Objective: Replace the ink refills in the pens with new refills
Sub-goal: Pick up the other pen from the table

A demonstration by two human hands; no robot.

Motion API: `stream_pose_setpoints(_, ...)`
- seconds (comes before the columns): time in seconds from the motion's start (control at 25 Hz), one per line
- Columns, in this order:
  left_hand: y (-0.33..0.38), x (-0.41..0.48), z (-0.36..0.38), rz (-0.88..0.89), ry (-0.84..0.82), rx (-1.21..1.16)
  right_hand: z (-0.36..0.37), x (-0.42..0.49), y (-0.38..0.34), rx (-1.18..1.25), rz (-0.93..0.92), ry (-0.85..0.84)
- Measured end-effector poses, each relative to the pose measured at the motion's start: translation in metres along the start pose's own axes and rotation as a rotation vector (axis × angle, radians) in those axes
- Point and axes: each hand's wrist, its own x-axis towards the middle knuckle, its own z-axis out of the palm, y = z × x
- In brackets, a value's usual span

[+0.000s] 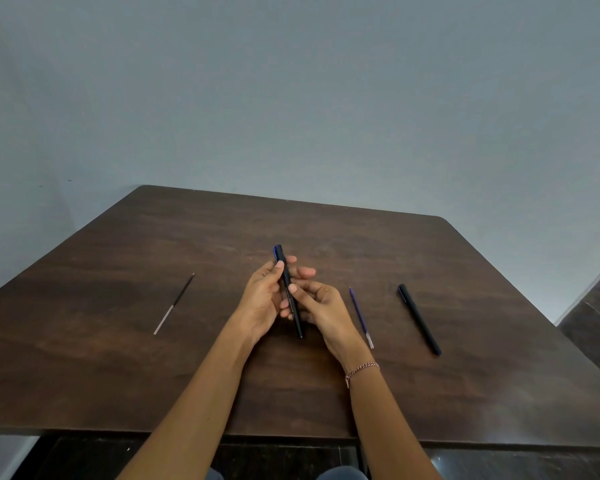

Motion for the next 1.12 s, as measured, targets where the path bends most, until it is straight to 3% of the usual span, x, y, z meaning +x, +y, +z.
stream_pose_setpoints(0.24, 0.000, 0.001, -0.004, 0.032, 0.010, 0.014, 0.005, -0.002, -0.001, -0.146, -0.022, -0.072)
stream_pose_setpoints(0.84, -0.003, 0.002, -0.001, 0.117, -0.032, -0.073, 0.004, -0.003, -0.003, -0.163, -0.059, -0.088)
stream_pose_setpoints(1.12, 0.005, 0.006, -0.011, 0.140, 0.142, 0.044, -0.002, -0.004, -0.008, -0.023, 0.066, -0.120)
